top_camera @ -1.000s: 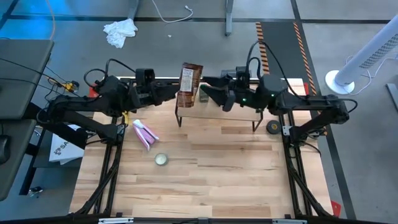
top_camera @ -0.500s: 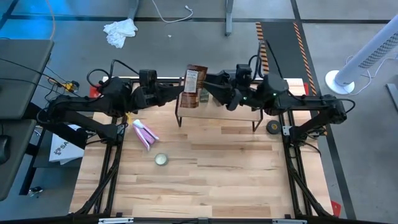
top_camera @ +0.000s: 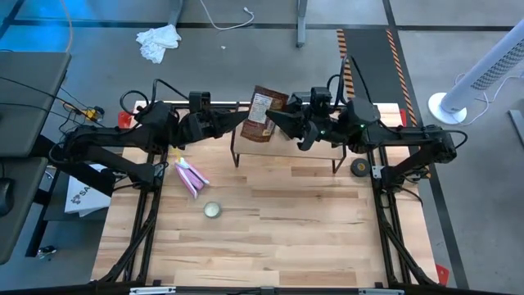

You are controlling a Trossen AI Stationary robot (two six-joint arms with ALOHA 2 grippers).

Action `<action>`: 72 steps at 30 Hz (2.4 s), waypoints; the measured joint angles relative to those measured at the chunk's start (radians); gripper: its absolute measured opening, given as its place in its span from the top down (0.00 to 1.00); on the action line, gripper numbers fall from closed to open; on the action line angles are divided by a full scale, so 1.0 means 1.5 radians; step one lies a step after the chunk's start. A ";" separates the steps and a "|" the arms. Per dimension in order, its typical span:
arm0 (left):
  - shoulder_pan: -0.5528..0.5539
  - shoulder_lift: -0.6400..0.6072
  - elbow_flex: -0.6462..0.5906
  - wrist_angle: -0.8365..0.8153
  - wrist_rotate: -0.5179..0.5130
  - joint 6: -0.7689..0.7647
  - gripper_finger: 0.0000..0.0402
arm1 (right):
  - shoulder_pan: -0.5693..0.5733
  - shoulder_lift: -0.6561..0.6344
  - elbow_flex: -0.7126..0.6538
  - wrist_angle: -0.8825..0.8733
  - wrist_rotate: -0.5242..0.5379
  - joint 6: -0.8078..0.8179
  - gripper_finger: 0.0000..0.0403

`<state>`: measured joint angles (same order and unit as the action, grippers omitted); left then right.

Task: Shelf spices
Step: Put the orange spice pack on the shelf

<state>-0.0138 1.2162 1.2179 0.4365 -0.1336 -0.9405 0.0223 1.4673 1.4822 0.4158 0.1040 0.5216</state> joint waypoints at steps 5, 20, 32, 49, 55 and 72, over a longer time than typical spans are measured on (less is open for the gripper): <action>0.006 0.000 0.000 -0.018 0.000 0.003 1.00 | 0.000 -0.002 0.000 0.011 0.000 -0.023 0.92; 0.049 -0.148 0.000 -0.285 -0.150 0.203 0.70 | 0.135 -0.196 0.001 -0.526 0.390 0.007 1.00; 0.035 -0.162 -0.001 -0.501 -0.222 0.308 0.51 | 0.174 -0.028 0.000 -1.136 0.750 0.627 1.00; 0.016 -0.157 -0.001 -0.498 -0.235 0.333 0.51 | 0.076 0.179 0.000 -1.178 0.839 0.804 1.00; 0.016 -0.157 -0.001 -0.497 -0.234 0.333 0.51 | 0.058 0.209 0.000 -1.180 0.838 0.804 1.00; 0.016 -0.157 -0.001 -0.486 -0.234 0.331 0.51 | 0.041 0.236 0.000 -1.190 0.818 0.724 0.79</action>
<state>0.0105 0.9806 1.2171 -0.2932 -0.4847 -0.4438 0.0833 1.8210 1.4818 -1.3688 1.3313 1.6082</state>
